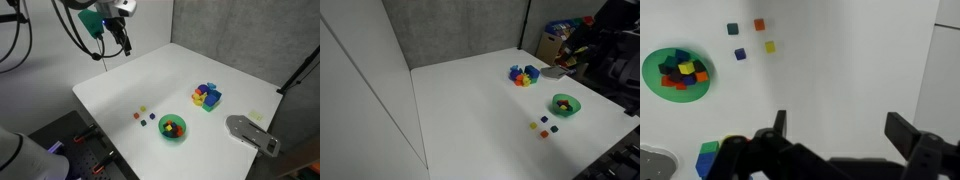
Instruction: Put a yellow block in the bowl
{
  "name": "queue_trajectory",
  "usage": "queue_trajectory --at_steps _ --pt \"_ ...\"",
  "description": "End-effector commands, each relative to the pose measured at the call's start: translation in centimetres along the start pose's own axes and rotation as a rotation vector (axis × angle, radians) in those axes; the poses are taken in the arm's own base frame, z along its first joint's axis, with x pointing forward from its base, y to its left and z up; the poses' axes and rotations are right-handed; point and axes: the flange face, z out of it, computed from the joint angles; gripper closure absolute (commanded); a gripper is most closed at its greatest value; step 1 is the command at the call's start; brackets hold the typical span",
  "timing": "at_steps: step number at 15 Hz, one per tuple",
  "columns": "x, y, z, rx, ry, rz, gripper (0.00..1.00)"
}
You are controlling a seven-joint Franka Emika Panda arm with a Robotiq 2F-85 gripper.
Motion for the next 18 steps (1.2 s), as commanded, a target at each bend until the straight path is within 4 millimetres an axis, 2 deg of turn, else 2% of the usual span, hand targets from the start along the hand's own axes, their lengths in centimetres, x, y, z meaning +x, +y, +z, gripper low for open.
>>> queue_trajectory --at_steps 1,6,10,14,18 --pt "0.1 0.0 -0.1 0.000 0.001 0.000 0.00" --pt "0.4 -0.3 0.3 -0.021 -0.021 -0.002 0.00" --pt "0.9 -1.2 2.6 -0.079 -0.070 -0.021 0.00" --pt "1.4 -1.4 6.5 -0.162 -0.095 -0.024 0.00" --pt "1.8 -0.7 11.4 -0.217 -0.140 -0.004 0.00"
